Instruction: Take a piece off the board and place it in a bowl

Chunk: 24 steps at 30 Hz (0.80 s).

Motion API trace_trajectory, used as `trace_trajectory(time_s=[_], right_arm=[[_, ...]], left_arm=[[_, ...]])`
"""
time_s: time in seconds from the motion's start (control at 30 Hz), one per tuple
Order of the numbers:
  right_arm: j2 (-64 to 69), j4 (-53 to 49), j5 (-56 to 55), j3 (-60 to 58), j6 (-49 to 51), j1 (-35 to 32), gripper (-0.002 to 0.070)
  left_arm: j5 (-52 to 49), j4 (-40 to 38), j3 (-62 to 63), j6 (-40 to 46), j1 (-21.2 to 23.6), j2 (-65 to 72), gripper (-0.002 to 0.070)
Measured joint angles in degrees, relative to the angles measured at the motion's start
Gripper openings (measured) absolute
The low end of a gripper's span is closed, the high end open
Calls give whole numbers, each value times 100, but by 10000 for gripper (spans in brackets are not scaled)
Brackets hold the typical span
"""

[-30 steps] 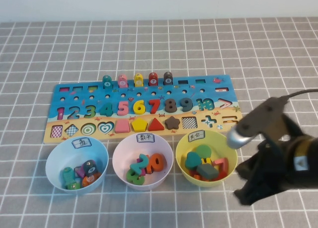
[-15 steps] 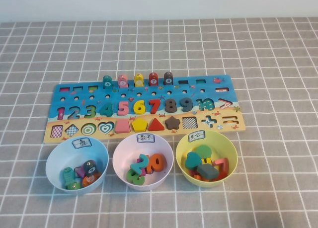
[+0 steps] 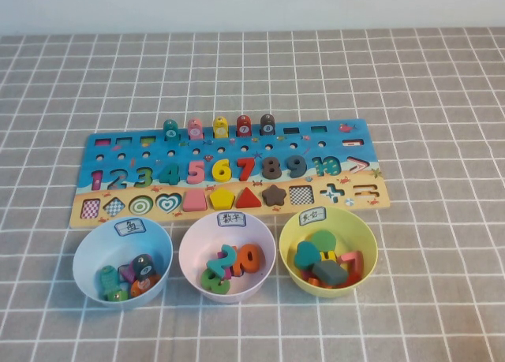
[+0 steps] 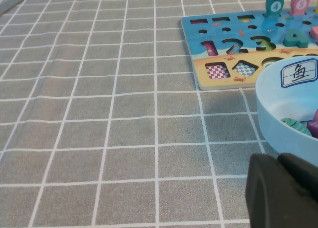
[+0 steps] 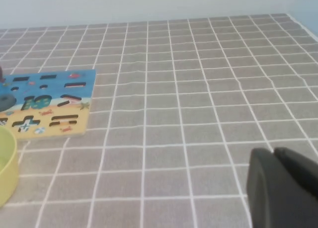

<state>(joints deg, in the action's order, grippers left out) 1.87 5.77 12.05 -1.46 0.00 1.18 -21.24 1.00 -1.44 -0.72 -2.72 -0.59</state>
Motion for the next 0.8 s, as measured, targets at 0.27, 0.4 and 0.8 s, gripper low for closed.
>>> trace_trajectory(time_s=[0.27, 0.4, 0.8], right_arm=[[-228, -48, 839, 0, -66, -35, -17], [-228, -53, 872, 0, -447, -35, -17], [-228, 54, 876, 0, -547, -35, -17]], left_arm=[[0, 0, 0, 0, 0, 0, -4], [0, 0, 0, 0, 0, 0, -5], [0, 0, 0, 0, 0, 0, -5]])
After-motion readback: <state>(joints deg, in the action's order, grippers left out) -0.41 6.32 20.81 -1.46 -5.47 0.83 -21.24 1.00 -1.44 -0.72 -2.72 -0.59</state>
